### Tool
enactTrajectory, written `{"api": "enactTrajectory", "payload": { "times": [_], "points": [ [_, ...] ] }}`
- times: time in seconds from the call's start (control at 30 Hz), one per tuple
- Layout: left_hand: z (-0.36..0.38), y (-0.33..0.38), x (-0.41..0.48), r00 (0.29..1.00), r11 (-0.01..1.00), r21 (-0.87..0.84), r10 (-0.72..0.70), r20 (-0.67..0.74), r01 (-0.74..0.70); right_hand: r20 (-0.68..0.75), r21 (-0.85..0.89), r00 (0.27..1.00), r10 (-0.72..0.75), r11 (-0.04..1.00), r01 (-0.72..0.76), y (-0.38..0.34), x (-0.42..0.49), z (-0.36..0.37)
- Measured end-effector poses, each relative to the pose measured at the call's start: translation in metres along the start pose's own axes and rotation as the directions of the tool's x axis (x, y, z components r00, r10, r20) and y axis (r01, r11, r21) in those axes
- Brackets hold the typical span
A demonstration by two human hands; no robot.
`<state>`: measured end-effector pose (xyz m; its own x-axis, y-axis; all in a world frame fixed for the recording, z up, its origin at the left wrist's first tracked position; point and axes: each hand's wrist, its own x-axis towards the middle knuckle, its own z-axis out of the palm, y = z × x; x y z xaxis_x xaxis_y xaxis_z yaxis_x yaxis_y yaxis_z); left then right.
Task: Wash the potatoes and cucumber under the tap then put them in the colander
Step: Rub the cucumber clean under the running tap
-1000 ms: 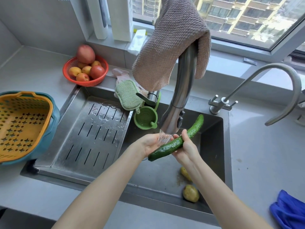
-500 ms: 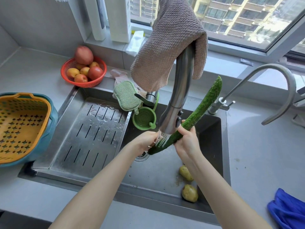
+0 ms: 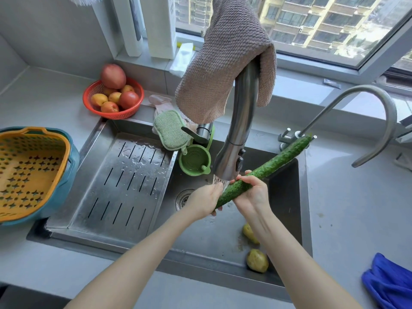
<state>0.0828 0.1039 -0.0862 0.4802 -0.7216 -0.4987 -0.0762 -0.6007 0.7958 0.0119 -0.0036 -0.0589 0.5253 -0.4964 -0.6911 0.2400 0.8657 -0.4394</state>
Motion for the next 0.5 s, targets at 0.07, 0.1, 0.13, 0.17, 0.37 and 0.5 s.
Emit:
{"api": "enactTrajectory", "payload": {
  "times": [0.07,0.1,0.13,0.17,0.37,0.5],
  "points": [
    [-0.002,0.000,-0.013,0.998,0.996,0.065,0.057,-0.015,-0.056,-0.004,-0.041,1.000,0.010,0.999,-0.011,0.001,0.000,0.000],
    [-0.004,-0.002,-0.015,0.998,0.995,0.075,0.063,-0.006,-0.062,0.002,-0.068,1.000,0.015,0.998,-0.014,0.003,0.001,-0.001],
    [-0.006,-0.004,-0.015,0.998,0.995,0.079,0.065,-0.003,-0.064,0.010,-0.109,1.000,0.011,0.994,-0.010,0.006,0.003,-0.002],
    [-0.008,-0.006,-0.013,0.999,0.996,0.075,0.044,-0.016,-0.043,0.016,-0.178,1.000,0.001,0.984,0.002,0.008,0.005,-0.003],
    [0.000,-0.001,0.014,0.991,0.918,-0.381,-0.129,-0.035,0.106,0.022,-0.664,0.996,0.090,0.746,-0.053,0.025,-0.003,-0.003],
    [0.019,0.010,0.024,0.959,0.854,-0.461,-0.282,-0.023,0.241,-0.132,-0.833,0.987,0.091,0.529,-0.160,0.039,-0.021,0.010]
  ]
}}
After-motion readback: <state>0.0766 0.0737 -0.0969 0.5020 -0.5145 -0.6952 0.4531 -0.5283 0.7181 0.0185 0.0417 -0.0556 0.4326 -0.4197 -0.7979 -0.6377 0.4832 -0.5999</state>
